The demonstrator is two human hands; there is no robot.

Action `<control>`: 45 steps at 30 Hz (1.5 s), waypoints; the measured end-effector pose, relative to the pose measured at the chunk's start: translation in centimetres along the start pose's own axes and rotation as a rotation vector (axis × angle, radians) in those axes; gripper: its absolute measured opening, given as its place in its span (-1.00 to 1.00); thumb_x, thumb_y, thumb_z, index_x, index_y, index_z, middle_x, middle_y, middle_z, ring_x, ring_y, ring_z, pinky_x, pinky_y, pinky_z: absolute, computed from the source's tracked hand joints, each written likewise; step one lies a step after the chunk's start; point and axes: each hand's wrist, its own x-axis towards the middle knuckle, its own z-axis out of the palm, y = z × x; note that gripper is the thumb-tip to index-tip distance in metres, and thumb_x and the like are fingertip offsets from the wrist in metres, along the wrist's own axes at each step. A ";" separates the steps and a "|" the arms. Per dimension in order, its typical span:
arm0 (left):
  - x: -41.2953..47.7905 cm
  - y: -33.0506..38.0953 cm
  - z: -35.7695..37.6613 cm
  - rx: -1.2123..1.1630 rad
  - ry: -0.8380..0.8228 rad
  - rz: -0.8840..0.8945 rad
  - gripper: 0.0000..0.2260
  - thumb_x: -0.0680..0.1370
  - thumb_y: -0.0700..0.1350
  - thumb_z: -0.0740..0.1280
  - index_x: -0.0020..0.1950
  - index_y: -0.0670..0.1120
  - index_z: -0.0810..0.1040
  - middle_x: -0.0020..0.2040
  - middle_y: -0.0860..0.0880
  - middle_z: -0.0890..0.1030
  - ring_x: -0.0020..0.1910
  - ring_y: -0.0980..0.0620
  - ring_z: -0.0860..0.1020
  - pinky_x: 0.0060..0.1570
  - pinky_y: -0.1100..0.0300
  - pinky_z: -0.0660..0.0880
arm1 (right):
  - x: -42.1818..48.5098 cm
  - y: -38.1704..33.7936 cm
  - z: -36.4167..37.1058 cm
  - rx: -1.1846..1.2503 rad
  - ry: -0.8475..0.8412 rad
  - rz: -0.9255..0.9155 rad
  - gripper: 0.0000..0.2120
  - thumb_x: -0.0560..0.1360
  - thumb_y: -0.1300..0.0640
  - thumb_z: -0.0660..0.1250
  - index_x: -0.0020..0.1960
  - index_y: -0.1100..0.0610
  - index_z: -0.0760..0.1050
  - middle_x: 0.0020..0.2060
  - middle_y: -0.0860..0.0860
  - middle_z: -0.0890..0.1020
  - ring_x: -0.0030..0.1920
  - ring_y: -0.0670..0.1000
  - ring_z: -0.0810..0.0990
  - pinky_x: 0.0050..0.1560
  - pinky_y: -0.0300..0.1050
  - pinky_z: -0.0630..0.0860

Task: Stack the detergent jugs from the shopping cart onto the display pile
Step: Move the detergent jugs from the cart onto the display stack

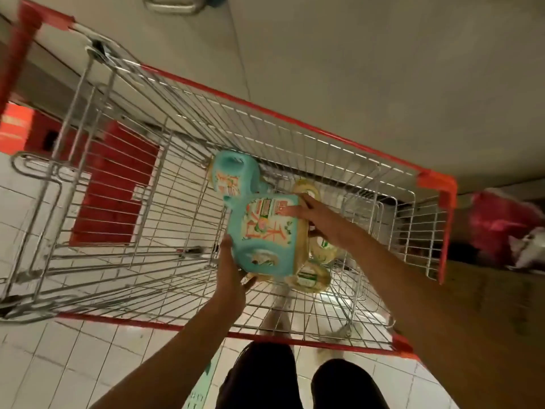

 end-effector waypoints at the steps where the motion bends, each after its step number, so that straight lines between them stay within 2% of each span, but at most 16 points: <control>1: -1.5 0.0 0.4 0.011 -0.005 -0.014 -0.40 0.59 0.47 0.12 0.40 0.12 0.59 0.17 -0.02 0.75 0.15 -0.03 0.70 0.03 -0.02 0.58 | -1.9 -0.6 -0.8 -0.035 -0.017 -0.005 -0.41 0.32 -0.32 0.54 0.30 -0.24 0.50 0.05 -0.11 0.78 0.04 -0.06 0.77 0.11 0.11 0.64; 3: -4.3 -0.1 1.5 0.023 0.004 -0.026 -0.43 0.63 0.42 0.13 0.37 0.07 0.61 0.16 -0.05 0.75 0.16 -0.04 0.68 0.04 -0.02 0.58 | -6.2 -1.7 -2.5 -0.111 -0.039 -0.023 -0.37 0.35 -0.29 0.52 0.38 -0.18 0.49 0.09 -0.05 0.77 0.12 0.03 0.76 0.24 0.25 0.63; 6: -7.4 2.6 4.1 0.064 -0.032 0.069 -0.49 0.65 0.36 0.15 0.26 0.01 0.63 0.03 -0.05 0.77 -0.03 -0.01 0.74 -0.20 0.08 0.64 | -11.7 -3.9 -4.8 -0.235 -0.113 -0.042 -0.34 0.35 -0.26 0.52 0.41 -0.15 0.49 0.12 0.00 0.77 0.13 0.07 0.76 0.28 0.21 0.62; 8: -9.0 4.5 5.8 0.161 -0.114 0.105 -0.50 0.64 0.35 0.21 0.24 -0.03 0.63 0.14 -0.15 0.72 0.09 -0.11 0.69 0.04 -0.09 0.67 | -15.2 -5.0 -5.8 -0.329 -0.199 -0.032 -0.44 0.44 -0.18 0.50 0.40 -0.17 0.49 0.15 -0.02 0.76 0.15 0.03 0.75 0.32 0.14 0.61; 10: -10.8 6.0 7.3 0.301 -0.267 0.123 -0.43 0.59 0.39 0.29 0.31 -0.06 0.63 0.30 -0.26 0.66 0.26 -0.23 0.64 0.34 -0.29 0.54 | -17.9 -6.0 -6.4 -0.403 -0.295 -0.026 -0.51 0.53 -0.07 0.47 0.43 -0.14 0.48 0.20 0.03 0.75 0.19 0.10 0.74 0.31 0.18 0.62; 15: -16.8 5.1 10.2 0.642 -0.798 0.123 -0.55 0.54 0.34 0.41 0.30 0.10 0.68 0.31 -0.11 0.69 0.28 -0.13 0.68 0.14 0.08 0.65 | -24.1 -7.3 -6.5 -0.544 -0.451 0.002 -0.47 0.53 -0.04 0.45 0.46 -0.11 0.39 0.31 0.16 0.67 0.27 0.23 0.69 0.37 0.41 0.53; 20: -22.1 0.4 13.1 0.601 -0.849 0.012 -0.14 0.20 0.37 0.66 0.37 -0.03 0.57 0.29 -0.14 0.70 0.26 -0.14 0.69 0.14 0.03 0.67 | -29.9 -5.1 -8.1 -0.503 -0.452 0.008 -0.38 0.54 -0.02 0.45 0.51 -0.25 0.28 0.41 0.20 0.59 0.35 0.31 0.62 0.41 0.48 0.45; 23: -24.1 -3.4 14.8 0.555 -0.767 0.022 -0.15 0.24 0.35 0.65 0.39 -0.08 0.58 0.29 -0.20 0.69 0.24 -0.20 0.69 0.17 -0.05 0.67 | -33.0 -1.9 -10.1 -0.464 -0.296 -0.112 -0.51 0.63 -0.11 0.38 0.51 -0.29 0.32 0.53 0.06 0.46 0.49 0.18 0.51 0.50 0.29 0.44; 25: -24.9 -5.7 16.3 0.470 -0.740 -0.005 -0.28 0.38 0.27 0.59 0.39 -0.12 0.61 0.30 -0.24 0.68 0.22 -0.22 0.69 0.12 -0.09 0.68 | -35.1 0.5 -11.6 -0.471 -0.096 -0.202 -0.37 0.66 -0.28 0.24 0.66 -0.11 0.23 0.63 0.01 0.30 0.61 0.10 0.33 0.62 0.14 0.28; 27: -25.7 -7.5 18.0 0.384 -0.752 -0.018 -0.39 0.43 0.20 0.56 0.36 -0.13 0.66 0.31 -0.26 0.66 0.22 -0.24 0.70 0.06 -0.11 0.68 | -37.5 2.9 -13.6 -0.324 0.116 -0.263 -0.30 0.59 -0.39 0.15 0.60 -0.02 0.36 0.51 0.05 0.48 0.48 0.10 0.50 0.56 0.15 0.39; 31: -27.1 -9.4 21.7 0.375 -0.692 0.103 -0.30 0.24 0.28 0.68 0.25 -0.07 0.73 0.26 -0.24 0.70 0.16 -0.24 0.72 0.04 -0.15 0.69 | -42.5 8.1 -17.2 0.001 0.428 -0.374 -0.38 0.58 -0.41 0.13 0.35 0.00 0.61 0.25 0.05 0.71 0.29 0.06 0.67 0.45 0.13 0.51; 33: -27.7 -10.0 24.1 0.383 -0.669 0.176 -0.25 0.22 0.30 0.67 0.29 -0.08 0.69 0.25 -0.24 0.70 0.18 -0.26 0.71 0.13 -0.22 0.66 | -45.1 10.8 -18.1 0.121 0.515 -0.399 -0.39 0.56 -0.43 0.16 0.34 -0.06 0.62 0.23 -0.04 0.73 0.26 -0.05 0.69 0.37 0.00 0.57; 36: -29.3 -10.8 27.9 0.384 -0.704 0.261 -0.15 0.18 0.32 0.69 0.34 -0.08 0.64 0.22 -0.21 0.72 0.19 -0.26 0.71 0.19 -0.26 0.62 | -48.0 14.1 -18.7 0.343 0.542 -0.419 -0.45 0.55 -0.43 0.22 0.22 -0.04 0.66 0.09 -0.02 0.77 0.10 -0.04 0.75 0.01 -0.16 0.68; 38: -30.5 -11.5 30.6 0.432 -0.730 0.328 -0.23 0.28 0.30 0.65 0.37 -0.07 0.62 0.20 -0.17 0.74 0.17 -0.24 0.72 0.17 -0.26 0.64 | -49.5 15.2 -19.3 0.450 0.606 -0.466 -0.42 0.60 -0.38 0.22 0.26 0.09 0.60 0.08 0.06 0.75 0.11 0.05 0.74 0.05 -0.09 0.69; 41: -32.0 -12.4 34.7 0.412 -0.749 0.414 -0.41 0.42 0.13 0.57 0.38 -0.06 0.58 0.19 -0.17 0.74 0.16 -0.26 0.72 0.16 -0.32 0.64 | -51.4 15.4 -20.9 0.571 0.731 -0.547 -0.36 0.64 -0.34 0.22 0.40 0.19 0.52 0.20 0.14 0.73 0.22 0.10 0.72 0.29 0.10 0.63; 45: -34.9 -12.6 40.3 0.414 -0.817 0.568 -0.25 0.29 0.16 0.64 0.41 -0.01 0.51 0.23 -0.12 0.73 0.17 -0.21 0.72 0.17 -0.31 0.63 | -53.8 14.6 -23.9 0.666 0.886 -0.629 -0.52 0.68 -0.31 0.19 0.34 -0.01 0.61 0.12 -0.04 0.77 0.17 -0.03 0.74 0.32 0.07 0.59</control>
